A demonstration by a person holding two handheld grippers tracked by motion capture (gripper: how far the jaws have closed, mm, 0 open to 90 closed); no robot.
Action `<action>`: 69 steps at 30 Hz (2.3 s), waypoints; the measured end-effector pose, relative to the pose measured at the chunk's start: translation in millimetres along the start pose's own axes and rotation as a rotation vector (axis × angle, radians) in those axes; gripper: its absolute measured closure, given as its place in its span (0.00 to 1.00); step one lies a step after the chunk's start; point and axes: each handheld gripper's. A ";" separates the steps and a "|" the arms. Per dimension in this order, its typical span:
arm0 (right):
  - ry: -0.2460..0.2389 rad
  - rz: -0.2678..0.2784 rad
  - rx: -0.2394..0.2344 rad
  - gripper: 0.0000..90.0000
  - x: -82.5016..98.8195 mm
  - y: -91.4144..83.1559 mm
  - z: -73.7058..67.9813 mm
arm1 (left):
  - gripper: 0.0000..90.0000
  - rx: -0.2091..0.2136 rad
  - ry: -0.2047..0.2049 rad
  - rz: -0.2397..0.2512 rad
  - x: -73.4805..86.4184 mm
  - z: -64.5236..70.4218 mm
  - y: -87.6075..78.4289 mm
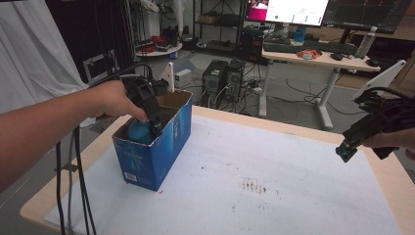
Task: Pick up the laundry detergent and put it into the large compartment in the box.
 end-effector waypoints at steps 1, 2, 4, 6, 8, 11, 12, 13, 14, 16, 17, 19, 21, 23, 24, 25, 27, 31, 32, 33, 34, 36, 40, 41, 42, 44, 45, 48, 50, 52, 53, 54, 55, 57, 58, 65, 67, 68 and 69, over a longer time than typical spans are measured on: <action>-0.001 -0.002 0.000 0.14 0.3 0.1 -0.1 | 0.41 0.005 -0.001 0.001 0.1 -0.8 0.3; -0.003 -0.001 -0.002 0.14 0.5 0.3 -0.2 | 0.41 0.006 0.008 0.002 0.1 -1.8 0.2; -0.003 -0.002 0.000 0.14 1.0 0.6 -0.8 | 0.41 0.010 0.007 0.005 0.1 -2.6 0.7; -0.006 -0.002 0.000 0.14 1.9 0.4 -1.1 | 0.41 0.005 0.024 -0.008 -0.3 -4.0 0.7; -0.006 -0.001 0.000 0.14 2.3 0.5 -1.4 | 0.41 0.001 0.032 -0.005 0.3 -5.6 1.1; -0.006 0.000 -0.003 0.14 3.0 -0.2 -1.6 | 0.41 0.005 0.045 -0.003 1.7 -7.3 3.3; -0.007 0.001 -0.004 0.14 3.1 -0.4 -1.4 | 0.41 0.006 0.047 -0.006 2.0 -7.5 4.6; -0.008 0.001 -0.003 0.14 3.1 -0.5 -1.1 | 0.41 0.007 0.047 -0.010 2.3 -7.3 6.3; -0.007 0.001 -0.005 0.14 3.0 -0.5 -0.9 | 0.41 0.005 0.050 -0.009 2.5 -7.2 7.7; -0.007 0.003 -0.004 0.14 2.8 -0.2 -0.8 | 0.41 -0.003 0.061 -0.010 2.7 -6.6 10.1; -0.008 0.002 -0.006 0.14 2.6 0.4 -0.8 | 0.41 -0.003 0.062 -0.009 2.9 -6.2 11.0; -0.009 0.001 -0.006 0.14 2.5 0.7 -1.1 | 0.41 -0.003 0.063 -0.005 3.0 -6.1 11.3; -0.010 -0.001 -0.006 0.14 2.1 1.3 -1.2 | 0.41 -0.003 0.065 -0.005 2.9 -5.9 11.3; -0.009 0.001 -0.006 0.14 1.7 2.0 -1.3 | 0.41 -0.002 0.068 -0.005 2.8 -6.2 11.6; -0.007 -0.001 -0.009 0.14 1.6 2.3 -1.8 | 0.41 0.000 0.070 -0.003 2.8 -6.4 11.9; -0.011 -0.001 -0.008 0.14 1.5 2.9 -1.8 | 0.41 0.001 0.071 -0.003 2.8 -6.6 12.3; -0.015 -0.004 -0.008 0.14 1.5 3.6 -2.4 | 0.41 0.000 0.073 0.000 2.8 -6.0 12.7; -0.011 -0.001 -0.008 0.14 1.1 3.5 -3.0 | 0.41 0.003 0.071 0.000 3.3 -6.8 13.2; -0.016 -0.001 -0.009 0.14 1.2 3.4 -2.8 | 0.41 0.004 0.070 0.002 3.5 -7.1 13.4; -0.012 -0.003 -0.005 0.14 1.6 3.7 -3.2 | 0.41 0.005 0.069 0.002 3.6 -7.2 13.6; -0.012 -0.003 -0.005 0.14 1.6 3.7 -3.2 | 0.41 0.006 0.072 0.002 3.5 -7.2 13.8; -0.012 -0.002 -0.006 0.14 2.0 4.1 -2.8 | 0.41 0.006 0.079 0.007 3.4 -6.6 14.0; -0.009 -0.002 -0.009 0.14 2.4 5.7 -2.1 | 0.41 0.007 0.076 0.006 3.2 -7.0 14.2; -0.011 -0.002 -0.008 0.14 2.3 6.2 -2.0 | 0.41 0.007 0.074 0.004 3.3 -7.3 14.2; -0.010 -0.003 -0.009 0.14 2.3 6.4 -2.2 | 0.41 0.007 0.069 0.005 3.4 -7.4 14.4; -0.011 -0.004 -0.010 0.14 2.2 6.7 -2.4 | 0.41 0.006 0.066 0.003 3.2 -7.2 14.4; -0.013 -0.004 -0.010 0.14 2.1 6.7 -2.4 | 0.41 0.005 0.065 0.001 2.9 -7.0 14.2; -0.007 -0.003 -0.011 0.14 1.8 6.6 -2.7 | 0.40 0.003 0.059 -0.004 2.8 -6.9 14.0; -0.010 -0.002 -0.009 0.14 1.7 6.7 -2.5 | 0.40 0.007 0.056 -0.007 3.0 -7.8 13.7; -0.011 -0.001 -0.012 0.14 1.9 7.2 -2.1 | 0.40 0.011 0.054 -0.008 3.0 -8.4 13.6; -0.014 -0.003 -0.011 0.14 1.9 7.3 -1.9 | 0.40 0.012 0.053 -0.009 2.8 -8.4 13.5; -0.014 -0.002 -0.011 0.14 2.0 7.5 -1.6 | 0.40 0.011 0.052 -0.014 2.3 -8.4 13.1; -0.015 -0.001 -0.012 0.14 2.0 7.9 -1.1 | 0.40 0.013 0.051 -0.015 2.0 -8.3 13.1; -0.011 -0.004 -0.013 0.14 2.1 8.4 -0.8 | 0.40 0.017 0.048 -0.015 1.5 -8.3 12.6; -0.011 -0.002 -0.015 0.14 2.1 8.8 -0.6 | 0.40 0.017 0.049 -0.015 1.4 -8.6 11.7; -0.005 -0.007 -0.018 0.14 1.3 9.9 0.0 | 0.36 0.033 0.026 0.010 2.0 -13.0 -6.6; -0.008 -0.007 -0.020 0.14 0.7 10.3 -0.9 | 0.36 0.023 0.032 0.007 1.9 -12.3 -9.5; -0.015 -0.005 -0.021 0.14 0.4 10.6 -1.0 | 0.35 0.019 0.030 0.012 1.9 -12.3 -11.4; -0.014 -0.007 -0.020 0.14 0.3 10.9 -1.6 | 0.34 0.021 0.027 0.018 1.9 -12.7 -13.8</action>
Point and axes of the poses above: each handheld gripper's, and its own axes: y roughly forward along the jaws, x roughly out of its underside, z roughly to its right, and after that the axes turned 9 degrees about -x, right-handed
